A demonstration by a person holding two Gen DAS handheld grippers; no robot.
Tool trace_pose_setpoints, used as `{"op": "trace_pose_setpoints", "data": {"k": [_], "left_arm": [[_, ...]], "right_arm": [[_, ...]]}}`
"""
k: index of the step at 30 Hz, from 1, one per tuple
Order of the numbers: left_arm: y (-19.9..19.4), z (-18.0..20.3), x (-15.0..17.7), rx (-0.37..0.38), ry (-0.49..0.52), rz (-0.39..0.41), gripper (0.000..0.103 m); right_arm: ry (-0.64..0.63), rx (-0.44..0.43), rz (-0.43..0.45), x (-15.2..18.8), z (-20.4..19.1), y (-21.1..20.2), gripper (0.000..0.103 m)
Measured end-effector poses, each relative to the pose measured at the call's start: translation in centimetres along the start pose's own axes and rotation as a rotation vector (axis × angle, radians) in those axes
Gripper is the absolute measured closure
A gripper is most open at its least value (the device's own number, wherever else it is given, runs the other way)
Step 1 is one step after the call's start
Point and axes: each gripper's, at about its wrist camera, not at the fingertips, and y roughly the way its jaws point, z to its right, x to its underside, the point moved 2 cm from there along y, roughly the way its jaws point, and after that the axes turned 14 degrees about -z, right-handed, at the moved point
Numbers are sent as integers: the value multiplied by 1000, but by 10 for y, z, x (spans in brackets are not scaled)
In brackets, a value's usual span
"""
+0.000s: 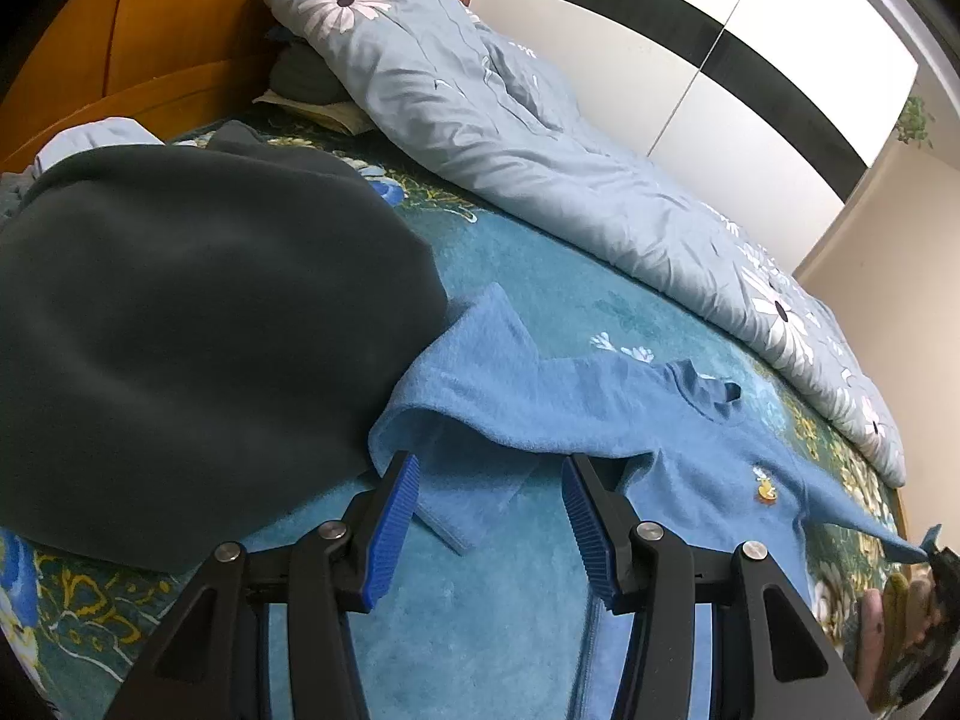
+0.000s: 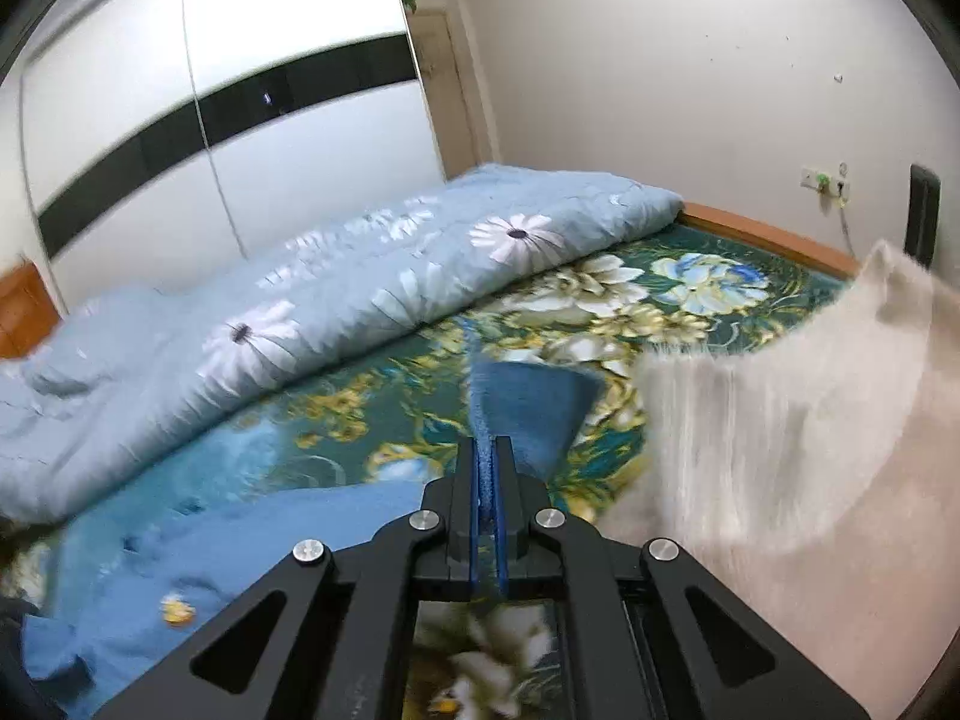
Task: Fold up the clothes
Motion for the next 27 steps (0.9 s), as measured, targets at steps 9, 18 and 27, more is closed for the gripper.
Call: {"op": "trace_pose_setpoints", "data": {"k": [9, 18, 27], "left_arm": [[-3, -10, -4, 18, -36, 8, 49], [-5, -16, -6, 46, -59, 7, 49], [-5, -15, -6, 61, -55, 4, 49]], "right_arm": [[-247, -104, 202, -27, -133, -34, 99], [-791, -306, 169, 84, -340, -20, 99], [-1017, -343, -75, 213, -396, 53, 99]]}}
